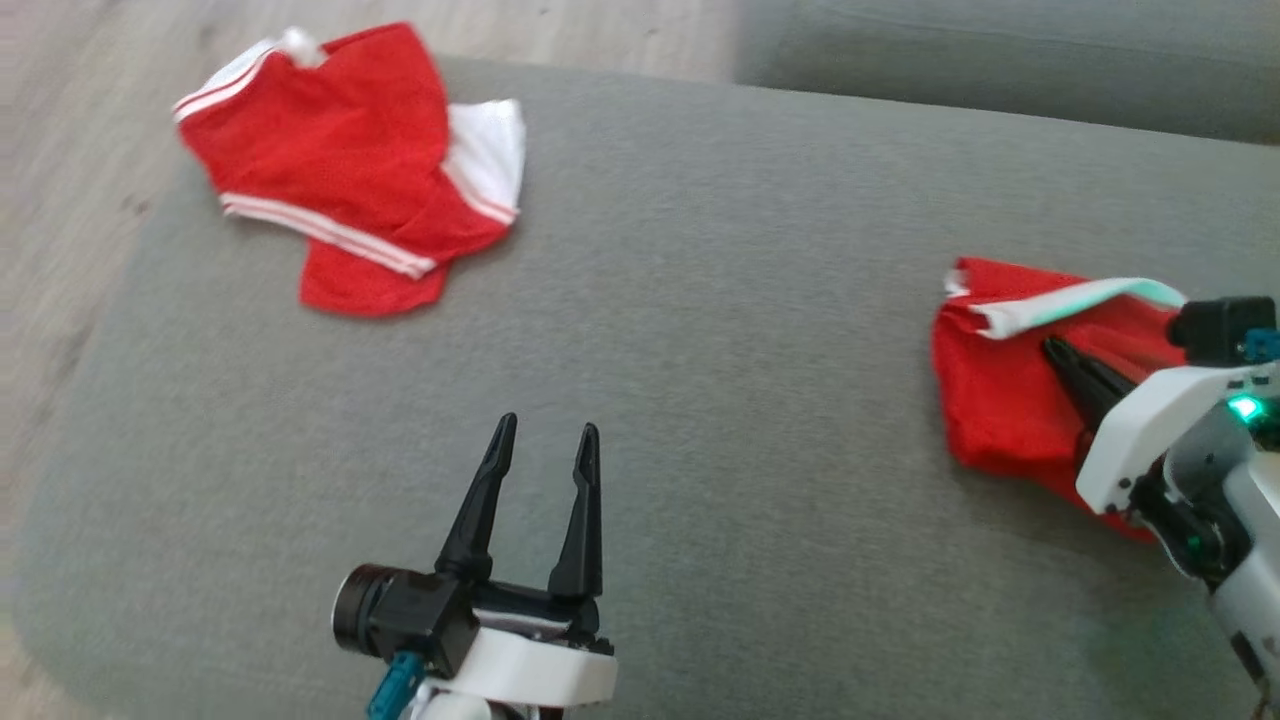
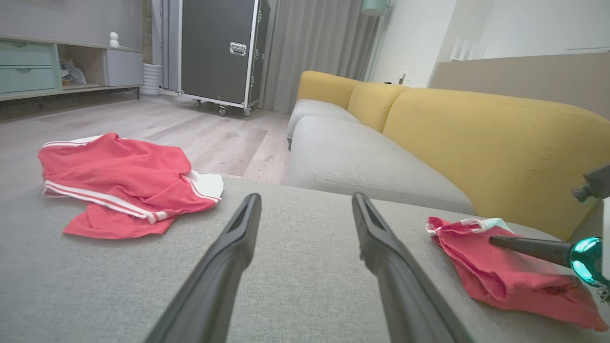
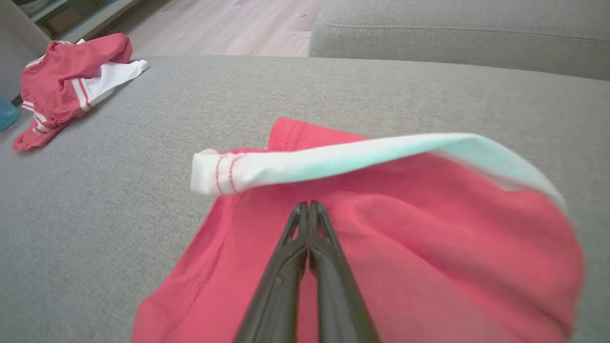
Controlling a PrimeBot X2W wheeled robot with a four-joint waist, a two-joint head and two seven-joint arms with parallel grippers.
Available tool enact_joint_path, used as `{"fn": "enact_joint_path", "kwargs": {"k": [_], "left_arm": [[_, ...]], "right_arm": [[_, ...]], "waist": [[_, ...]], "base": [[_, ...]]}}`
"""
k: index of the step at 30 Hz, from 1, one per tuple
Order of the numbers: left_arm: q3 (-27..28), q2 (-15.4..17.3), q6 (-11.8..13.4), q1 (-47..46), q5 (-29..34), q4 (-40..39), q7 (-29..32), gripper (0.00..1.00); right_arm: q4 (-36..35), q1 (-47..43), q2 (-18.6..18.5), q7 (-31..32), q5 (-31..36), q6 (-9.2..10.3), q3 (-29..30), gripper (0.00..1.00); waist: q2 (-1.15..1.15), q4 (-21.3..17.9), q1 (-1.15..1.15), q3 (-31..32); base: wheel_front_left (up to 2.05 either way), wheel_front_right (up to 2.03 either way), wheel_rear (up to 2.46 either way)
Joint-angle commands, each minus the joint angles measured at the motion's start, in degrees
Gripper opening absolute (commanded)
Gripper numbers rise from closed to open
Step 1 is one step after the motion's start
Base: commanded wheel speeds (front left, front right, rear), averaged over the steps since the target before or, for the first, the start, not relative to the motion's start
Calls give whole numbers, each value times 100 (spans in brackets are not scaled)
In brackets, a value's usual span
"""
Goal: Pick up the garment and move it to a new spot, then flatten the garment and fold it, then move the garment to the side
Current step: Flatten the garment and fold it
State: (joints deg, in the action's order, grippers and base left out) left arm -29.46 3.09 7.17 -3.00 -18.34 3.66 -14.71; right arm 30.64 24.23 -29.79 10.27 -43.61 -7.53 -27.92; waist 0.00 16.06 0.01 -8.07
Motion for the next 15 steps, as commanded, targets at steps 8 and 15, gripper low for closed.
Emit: {"fn": "enact_joint_path", "kwargs": {"k": [8, 15], "left_arm": [[53, -21, 97, -263, -40, -143, -29, 100], [193, -21, 120, -153, 50, -43, -29, 100]], "right_arm": [[239, 774, -69, -1144, 170, 4, -344, 0], [98, 368, 66, -2380, 139, 4, -963, 5]], "waist": [[0, 273, -1, -117], [0, -34, -1, 232]], "base": [[0, 0, 0], [0, 0, 0]]}}
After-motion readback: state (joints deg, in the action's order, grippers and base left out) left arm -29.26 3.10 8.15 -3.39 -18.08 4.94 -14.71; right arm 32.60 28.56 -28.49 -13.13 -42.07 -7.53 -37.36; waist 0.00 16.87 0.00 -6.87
